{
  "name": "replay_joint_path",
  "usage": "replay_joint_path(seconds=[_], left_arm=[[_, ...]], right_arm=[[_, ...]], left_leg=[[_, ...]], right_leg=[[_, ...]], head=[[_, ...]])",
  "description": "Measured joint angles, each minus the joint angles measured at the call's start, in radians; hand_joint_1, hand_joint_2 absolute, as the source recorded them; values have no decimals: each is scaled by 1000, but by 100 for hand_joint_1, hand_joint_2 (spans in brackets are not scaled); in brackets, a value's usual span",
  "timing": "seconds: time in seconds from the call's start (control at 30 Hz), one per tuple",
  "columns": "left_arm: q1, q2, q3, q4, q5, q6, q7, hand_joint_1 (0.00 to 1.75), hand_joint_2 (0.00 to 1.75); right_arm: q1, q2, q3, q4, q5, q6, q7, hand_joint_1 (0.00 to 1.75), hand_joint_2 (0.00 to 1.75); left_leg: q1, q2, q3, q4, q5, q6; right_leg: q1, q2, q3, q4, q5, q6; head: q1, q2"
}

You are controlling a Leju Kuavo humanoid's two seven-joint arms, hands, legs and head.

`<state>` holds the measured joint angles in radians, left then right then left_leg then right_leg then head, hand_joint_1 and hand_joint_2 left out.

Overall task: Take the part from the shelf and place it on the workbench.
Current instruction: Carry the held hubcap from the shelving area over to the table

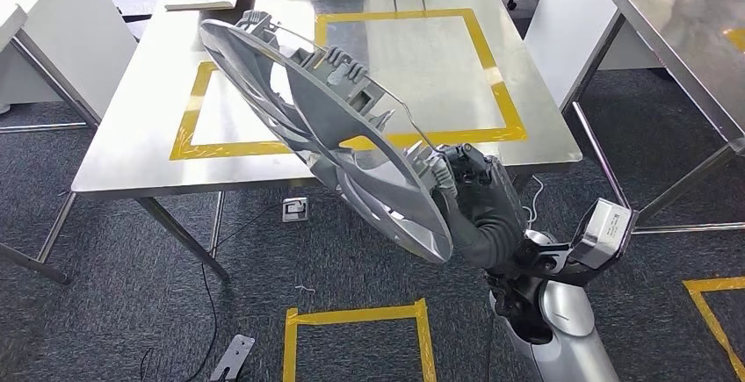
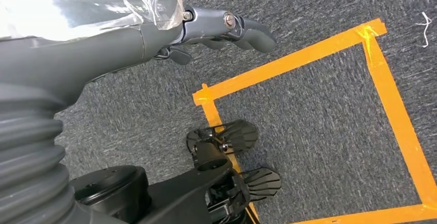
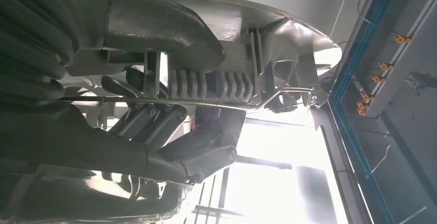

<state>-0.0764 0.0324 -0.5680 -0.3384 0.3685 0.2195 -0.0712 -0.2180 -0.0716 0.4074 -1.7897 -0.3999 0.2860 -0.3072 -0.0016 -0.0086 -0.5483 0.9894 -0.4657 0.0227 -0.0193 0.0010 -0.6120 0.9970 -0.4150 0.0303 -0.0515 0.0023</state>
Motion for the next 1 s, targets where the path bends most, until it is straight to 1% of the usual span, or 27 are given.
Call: replay_joint_path(seconds=[0.03,0.07,0.1,0.13,0.17,0.2,0.23,0.27,0.3,0.33,0.37,0.4,0.43,0.47,0.5,0.57,0.63,0.67,0.7,0.77,0.8,0.83,0.87,0.9,0.93,0.97,1.0], left_arm=[[0,0,0,0,1,0,1,0,175],[0,1,0,0,3,0,1,0,175],[-1,1,0,0,4,0,1,0,175],[-1,2,0,0,5,0,1,0,175],[-1,2,0,0,5,0,1,0,175],[0,2,0,0,5,0,1,0,175],[0,2,0,0,5,0,1,0,175],[1,2,0,0,5,0,1,0,175],[2,3,0,0,5,0,1,0,175],[3,3,0,0,5,0,1,0,175],[4,4,0,0,5,0,1,0,175],[4,4,0,0,5,0,1,0,175],[4,6,0,0,5,-1,1,0,175],[4,7,0,0,5,-1,1,0,175],[3,8,0,0,6,-1,1,0,175],[4,9,0,0,6,-1,2,0,175],[5,9,0,0,7,-1,2,0,175],[5,9,0,0,7,-1,2,0,175],[5,8,0,-1,6,-1,2,0,175],[4,8,0,-1,6,-2,2,0,175],[4,8,0,-1,6,-3,2,0,175],[4,8,0,-1,7,-4,2,0,175],[5,7,-1,-1,7,-4,2,0,175],[5,7,-1,-1,7,-4,2,0,175],[5,6,-2,-1,7,-4,2,0,175],[5,6,-3,-1,8,-4,2,0,175],[5,6,-3,-2,8,-4,2,0,175]], right_arm=[[0,0,0,0,0,1,0,175,175],[1,1,0,0,0,2,0,175,175],[1,1,0,-1,0,3,0,175,175],[1,2,0,-2,0,3,0,175,175],[1,3,0,-2,0,3,0,175,175],[1,4,0,-2,0,4,0,175,175],[2,5,0,-2,0,5,0,175,175],[3,6,0,-2,0,5,0,175,175],[4,6,-1,-2,0,6,0,175,175],[6,6,-1,-2,0,6,0,175,175],[7,6,-1,-2,0,6,0,175,175],[7,6,-1,-2,0,6,0,175,175],[7,6,-1,-3,0,6,0,175,175],[7,6,-1,-3,0,6,0,175,175],[7,6,-1,-3,0,6,0,175,175],[8,6,-1,-3,0,6,0,175,175],[8,5,-2,-4,0,6,0,175,175],[8,5,-2,-5,0,6,0,175,175],[7,4,-2,-6,0,6,-1,175,175],[8,4,-2,-6,0,6,-1,175,175],[10,3,-2,-6,0,6,-1,175,175],[13,2,-2,-5,0,6,-1,175,175],[15,1,-2,-5,1,6,-1,175,175],[16,0,-2,-5,1,6,-1,175,175],[17,-1,-3,-5,1,7,-2,175,175],[17,-1,-3,-5,1,8,-3,175,175],[17,-1,-3,-6,1,9,-4,175,175]], left_leg=[[-1,1,1,2,-5,-5],[1,1,2,2,-8,-9],[3,2,1,7,-14,-14],[6,3,-8,28,-26,-19],[8,4,-26,66,-46,-25],[11,4,-58,128,-72,-30],[13,5,-99,201,-99,-35],[15,6,-140,265,-115,-38],[15,6,-170,303,-114,-39],[16,6,-179,297,-91,-38],[16,6,-166,251,-50,-35],[15,7,-139,178,-2,-31],[13,6,-109,109,32,-24],[10,7,-85,55,51,-18],[7,7,-71,26,56,-13],[2,7,-64,14,48,-4],[5,7,-52,1,51,8],[8,7,-44,-7,52,14],[9,7,-38,-13,52,18],[6,6,-32,-13,46,25],[5,5,-29,-13,42,26],[4,3,-26,-13,38,27],[3,1,-20,-12,33,25],[2,-1,-13,-11,27,23],[1,-3,-7,-9,21,20],[-2,-4,-2,-7,13,15],[-4,-5,1,-5,7,10]], right_leg=[[3,1,3,-2,-2,-11],[2,3,5,-3,-3,-19],[0,4,8,-4,-5,-26],[-2,5,13,-5,-7,-32],[-6,5,18,-6,-10,-39],[-6,6,22,-6,-13,-44],[-5,6,26,-6,-17,-48],[-4,6,29,-6,-20,-49],[-4,8,33,-6,-24,-50],[-3,9,39,-6,-29,-49],[-3,11,46,-6,-34,-47],[-2,13,54,-6,-39,-45],[0,14,61,-7,-44,-42],[2,15,65,-7,-48,-38],[3,15,66,-7,-52,-33],[5,16,65,-11,-55,-23],[4,12,60,1,-64,-15],[4,10,44,32,-77,-15],[4,8,13,88,-97,-18],[4,8,-73,229,-138,-22],[4,8,-107,277,-145,-19],[4,8,-123,286,-136,-14],[4,7,-116,251,-109,-5],[4,7,-89,180,-71,2],[5,5,-56,102,-35,5],[7,3,-26,38,-7,3],[9,2,-8,0,8,-5]], head=[[-1,0],[-1,0],[-1,0],[-2,0],[-3,0],[-4,0],[-5,0],[-5,0],[-5,0],[-5,0],[-5,0],[-5,0],[-4,0],[-4,0],[-4,0],[-4,0],[-3,0],[-2,0],[-1,0],[0,0],[-1,0],[-1,0],[0,0],[0,0],[0,0],[0,0],[0,0]])
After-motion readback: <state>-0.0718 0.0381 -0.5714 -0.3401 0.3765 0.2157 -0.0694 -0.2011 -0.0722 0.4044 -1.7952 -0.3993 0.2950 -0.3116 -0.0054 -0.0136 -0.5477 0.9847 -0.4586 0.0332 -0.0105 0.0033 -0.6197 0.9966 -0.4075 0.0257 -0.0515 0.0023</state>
